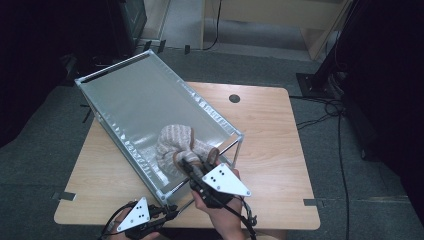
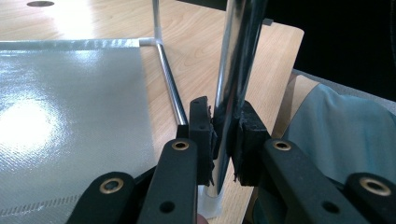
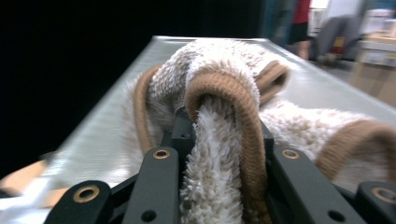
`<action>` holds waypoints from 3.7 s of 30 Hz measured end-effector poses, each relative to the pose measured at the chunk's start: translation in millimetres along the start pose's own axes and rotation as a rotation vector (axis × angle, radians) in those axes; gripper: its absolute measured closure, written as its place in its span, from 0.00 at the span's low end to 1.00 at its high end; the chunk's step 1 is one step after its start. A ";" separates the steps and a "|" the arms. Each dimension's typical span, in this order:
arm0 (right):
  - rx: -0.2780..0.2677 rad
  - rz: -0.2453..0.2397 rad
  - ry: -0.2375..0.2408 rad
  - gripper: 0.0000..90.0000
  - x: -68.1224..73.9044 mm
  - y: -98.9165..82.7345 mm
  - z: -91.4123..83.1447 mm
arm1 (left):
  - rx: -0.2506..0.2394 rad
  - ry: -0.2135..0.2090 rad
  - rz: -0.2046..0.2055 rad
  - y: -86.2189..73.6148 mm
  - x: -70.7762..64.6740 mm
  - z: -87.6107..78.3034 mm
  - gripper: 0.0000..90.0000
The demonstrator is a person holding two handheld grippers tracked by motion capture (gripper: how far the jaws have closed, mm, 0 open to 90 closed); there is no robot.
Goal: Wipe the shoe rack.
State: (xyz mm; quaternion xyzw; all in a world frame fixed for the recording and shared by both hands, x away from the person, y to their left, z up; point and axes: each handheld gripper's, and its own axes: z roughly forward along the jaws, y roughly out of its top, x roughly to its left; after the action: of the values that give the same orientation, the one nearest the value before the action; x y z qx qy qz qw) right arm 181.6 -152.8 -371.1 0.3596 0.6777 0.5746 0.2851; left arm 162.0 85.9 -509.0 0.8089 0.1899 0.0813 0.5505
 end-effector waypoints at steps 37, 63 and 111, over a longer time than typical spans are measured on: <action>-0.011 0.002 0.028 0.80 -1.5 -9.0 -21.4 | 0.003 -0.004 0.000 -0.9 0.1 1.2 0.89; 0.271 0.139 -0.417 0.79 -113.4 -103.7 -43.1 | 0.010 -0.008 -0.007 0.0 1.1 5.0 0.89; 0.455 -0.052 0.006 0.78 1.2 -136.3 0.7 | -0.124 0.015 -0.050 37.4 7.0 -10.9 0.90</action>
State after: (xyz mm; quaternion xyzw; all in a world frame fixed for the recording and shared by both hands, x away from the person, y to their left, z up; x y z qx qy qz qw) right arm 159.7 -162.5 -505.2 0.3953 0.7998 0.4004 0.2091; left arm 172.9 86.0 -470.9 0.7677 0.2089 0.0852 0.5998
